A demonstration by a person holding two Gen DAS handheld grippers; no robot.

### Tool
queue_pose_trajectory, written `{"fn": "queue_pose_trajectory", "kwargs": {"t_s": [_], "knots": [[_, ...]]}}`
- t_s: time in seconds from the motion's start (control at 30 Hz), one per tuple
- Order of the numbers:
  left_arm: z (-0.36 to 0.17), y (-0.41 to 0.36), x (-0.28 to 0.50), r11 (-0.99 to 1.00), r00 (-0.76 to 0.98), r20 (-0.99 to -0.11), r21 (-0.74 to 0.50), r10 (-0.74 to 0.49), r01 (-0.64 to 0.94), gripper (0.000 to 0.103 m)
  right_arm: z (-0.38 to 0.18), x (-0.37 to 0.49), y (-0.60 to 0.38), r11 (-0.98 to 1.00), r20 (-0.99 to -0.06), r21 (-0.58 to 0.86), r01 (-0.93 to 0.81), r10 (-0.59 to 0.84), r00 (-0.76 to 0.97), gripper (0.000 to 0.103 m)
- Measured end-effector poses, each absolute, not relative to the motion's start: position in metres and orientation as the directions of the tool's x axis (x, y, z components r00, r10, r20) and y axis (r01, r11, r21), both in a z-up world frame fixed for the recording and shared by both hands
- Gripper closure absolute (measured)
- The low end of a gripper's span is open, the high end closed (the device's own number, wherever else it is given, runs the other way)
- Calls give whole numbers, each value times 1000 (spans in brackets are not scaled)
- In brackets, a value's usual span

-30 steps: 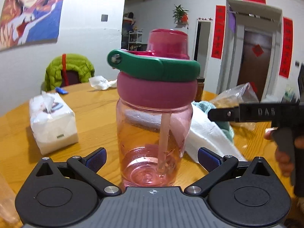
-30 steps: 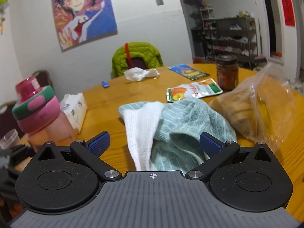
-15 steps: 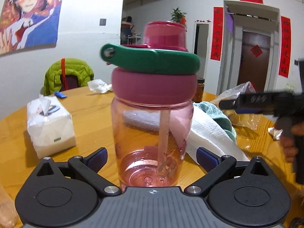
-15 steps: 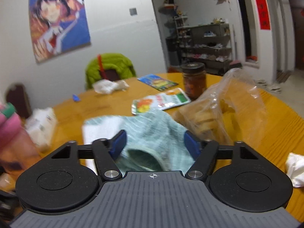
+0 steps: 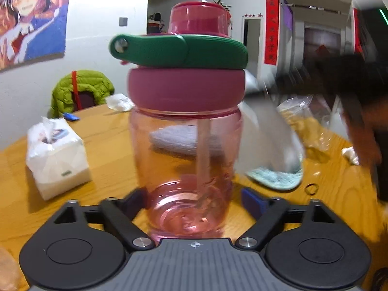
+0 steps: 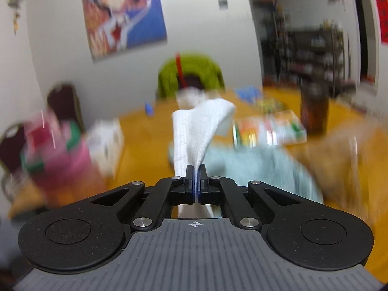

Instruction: Clean container

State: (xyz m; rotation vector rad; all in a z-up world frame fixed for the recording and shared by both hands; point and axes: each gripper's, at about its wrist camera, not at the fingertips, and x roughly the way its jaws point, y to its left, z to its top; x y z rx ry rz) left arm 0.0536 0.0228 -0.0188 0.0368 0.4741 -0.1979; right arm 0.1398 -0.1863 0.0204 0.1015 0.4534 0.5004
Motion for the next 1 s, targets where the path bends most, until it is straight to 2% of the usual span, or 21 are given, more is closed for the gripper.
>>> {"fn": "queue_pose_trajectory", "kwargs": {"t_s": [0.07, 0.13, 0.23, 0.27, 0.33, 0.4, 0.43, 0.47, 0.53, 0.6, 0.63, 0.83, 0.9, 0.97, 1.0], "knots": [[-17, 26, 51, 979, 867, -462, -18, -187, 202, 32, 35, 156, -177, 880, -349, 217, -422, 474, 809, 102], [-17, 25, 49, 979, 868, -462, -8, -185, 204, 32, 40, 178, -167, 885, -352, 254, -391, 461, 815, 102], [-17, 25, 49, 979, 869, -460, -6, -184, 205, 32, 27, 216, -147, 930, -457, 203, -306, 366, 810, 99], [-17, 25, 49, 979, 868, -459, -12, -188, 205, 30, 18, 226, -145, 937, -505, 205, -282, 349, 790, 93], [-17, 26, 48, 978, 867, -459, -19, -192, 207, 25, 2, 243, -143, 949, -588, 207, -239, 316, 745, 69], [-16, 25, 46, 977, 868, -455, -21, -197, 210, 20, -2, 237, -154, 945, -591, 225, -237, 325, 738, 53], [-16, 25, 45, 977, 870, -452, -18, -196, 211, 13, 0, 227, -162, 944, -566, 223, -244, 329, 756, 43], [-15, 23, 44, 977, 874, -446, -10, -194, 212, 10, 4, 215, -170, 945, -537, 209, -252, 326, 778, 38], [-14, 21, 41, 977, 880, -435, 7, -188, 213, 9, 10, 188, -186, 950, -468, 168, -265, 313, 826, 15], [-14, 21, 40, 978, 887, -424, 8, -183, 206, 9, 15, 160, -196, 950, -404, 95, -299, 311, 860, 9], [-13, 22, 41, 979, 889, -421, 3, -184, 204, 9, 16, 148, -199, 947, -386, 51, -318, 312, 868, 8], [-15, 26, 46, 984, 886, -432, -25, -169, 176, 8, -15, 139, -190, 897, -488, -169, -408, 284, 826, 5], [-16, 28, 46, 984, 883, -437, -33, -171, 174, 8, -34, 151, -175, 874, -537, -256, -413, 226, 813, 6], [-16, 28, 47, 984, 883, -436, -37, -174, 176, 8, -46, 157, -161, 849, -528, -362, -386, 154, 835, 25], [-15, 28, 46, 983, 884, -432, -38, -176, 178, 8, -49, 160, -157, 844, -521, -389, -370, 130, 843, 70]]}}
